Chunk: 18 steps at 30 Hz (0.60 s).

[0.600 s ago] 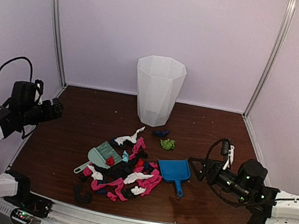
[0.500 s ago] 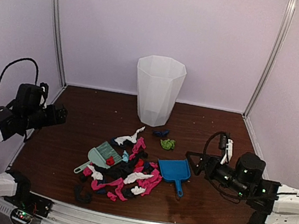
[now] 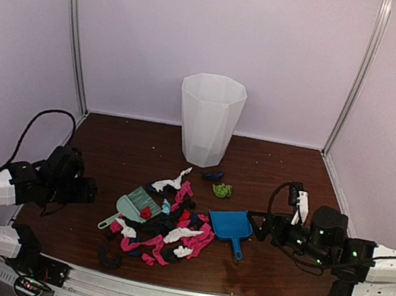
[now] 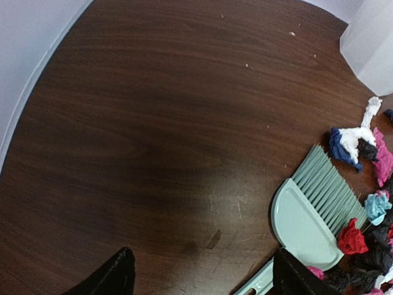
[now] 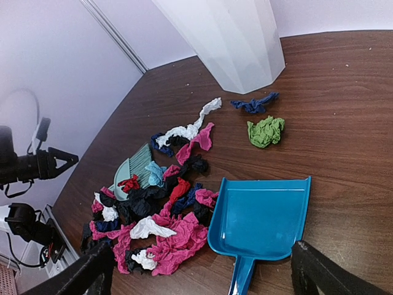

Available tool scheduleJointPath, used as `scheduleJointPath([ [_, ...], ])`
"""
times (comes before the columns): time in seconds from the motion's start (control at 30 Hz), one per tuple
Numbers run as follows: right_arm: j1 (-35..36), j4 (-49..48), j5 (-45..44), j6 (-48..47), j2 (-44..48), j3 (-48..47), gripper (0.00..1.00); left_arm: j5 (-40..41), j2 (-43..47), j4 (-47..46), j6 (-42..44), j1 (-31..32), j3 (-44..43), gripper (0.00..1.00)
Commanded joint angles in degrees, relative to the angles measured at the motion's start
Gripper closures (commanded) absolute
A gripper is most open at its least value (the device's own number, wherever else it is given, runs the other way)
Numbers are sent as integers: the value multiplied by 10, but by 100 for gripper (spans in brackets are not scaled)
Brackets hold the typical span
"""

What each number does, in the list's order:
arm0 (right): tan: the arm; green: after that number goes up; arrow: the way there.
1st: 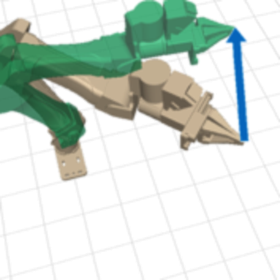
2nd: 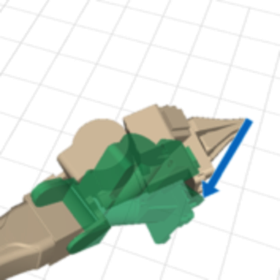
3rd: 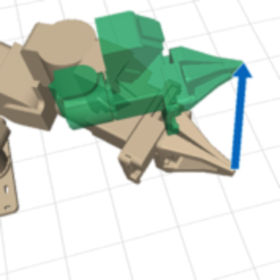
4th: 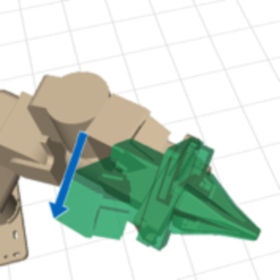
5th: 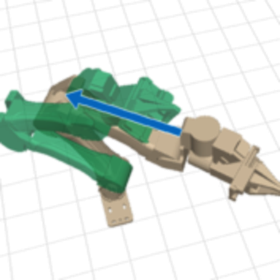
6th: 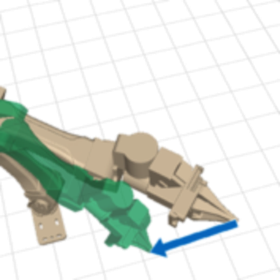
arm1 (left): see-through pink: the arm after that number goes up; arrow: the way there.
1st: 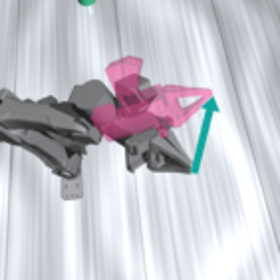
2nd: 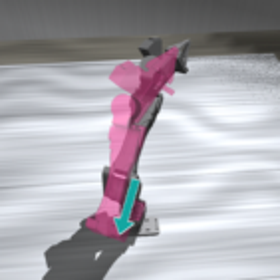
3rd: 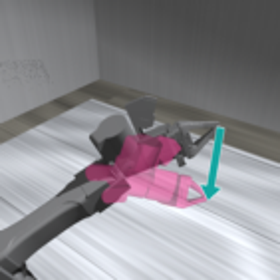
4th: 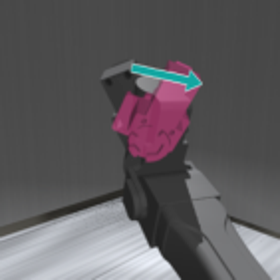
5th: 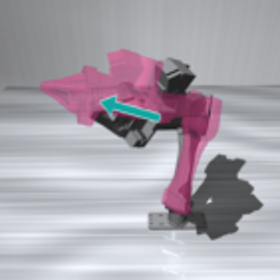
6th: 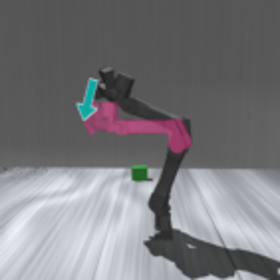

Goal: Sweep away the paper scraps from the table
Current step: Pick up the broom from the center of the board.

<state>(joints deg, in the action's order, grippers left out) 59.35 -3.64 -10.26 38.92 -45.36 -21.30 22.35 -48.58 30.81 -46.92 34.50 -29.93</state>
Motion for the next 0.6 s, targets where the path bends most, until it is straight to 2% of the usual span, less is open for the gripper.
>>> scheduleJointPath([
  [0.0, 4, 47, -26, -6, 39, -9, 0, -30, -30, -63, -13, 19, 56, 22],
  [0.13, 5, 62, -27, -4, 66, -2, 0, -85, -44, -106, -10, 53, 95, 26],
  [0.37, 6, 68, -21, -8, 76, -1, 0, -100, -62, -111, 6, 72, 86, 20],
  [0.57, 6, 56, -11, -14, 58, -4, 0, -93, -130, -135, 10, 91, 75, 21],
])
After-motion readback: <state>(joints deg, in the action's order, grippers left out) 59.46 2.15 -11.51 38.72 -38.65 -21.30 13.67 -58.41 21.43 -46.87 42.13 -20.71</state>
